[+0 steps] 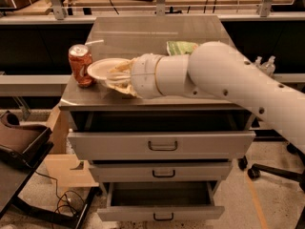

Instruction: Move paper bowl near coke can

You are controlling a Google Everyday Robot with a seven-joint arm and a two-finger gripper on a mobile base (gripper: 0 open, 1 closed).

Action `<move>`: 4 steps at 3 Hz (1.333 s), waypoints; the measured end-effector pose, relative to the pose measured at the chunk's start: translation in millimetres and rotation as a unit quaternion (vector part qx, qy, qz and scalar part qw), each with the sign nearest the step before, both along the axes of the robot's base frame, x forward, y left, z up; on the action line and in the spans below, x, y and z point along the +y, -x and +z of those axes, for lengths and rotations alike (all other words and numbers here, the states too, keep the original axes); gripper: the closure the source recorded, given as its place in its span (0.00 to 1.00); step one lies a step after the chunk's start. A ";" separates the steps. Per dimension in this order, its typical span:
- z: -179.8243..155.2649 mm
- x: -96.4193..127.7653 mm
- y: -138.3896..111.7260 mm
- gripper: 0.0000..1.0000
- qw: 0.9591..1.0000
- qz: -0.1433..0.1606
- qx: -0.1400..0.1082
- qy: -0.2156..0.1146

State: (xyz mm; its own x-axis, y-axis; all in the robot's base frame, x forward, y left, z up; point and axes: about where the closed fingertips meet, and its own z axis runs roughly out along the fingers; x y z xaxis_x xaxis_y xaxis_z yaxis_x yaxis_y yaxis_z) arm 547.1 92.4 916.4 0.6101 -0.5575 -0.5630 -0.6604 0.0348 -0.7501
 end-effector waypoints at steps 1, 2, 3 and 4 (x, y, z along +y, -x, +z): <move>-32.6 26.5 5.4 1.00 0.999 0.024 0.034 0.005; -31.9 31.3 7.1 0.82 0.999 0.028 0.034 0.006; -31.7 33.3 8.1 0.58 0.999 0.030 0.033 0.006; -31.4 35.2 9.2 0.35 0.999 0.032 0.033 0.007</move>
Offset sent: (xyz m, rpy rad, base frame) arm -0.0045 0.0228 -0.0289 -0.0097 0.0597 0.0416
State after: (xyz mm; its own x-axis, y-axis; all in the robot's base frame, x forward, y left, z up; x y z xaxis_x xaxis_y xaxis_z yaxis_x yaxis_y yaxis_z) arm 537.9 127.6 885.0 0.6066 -0.5261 -0.5960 -0.7090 -0.0187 -0.7050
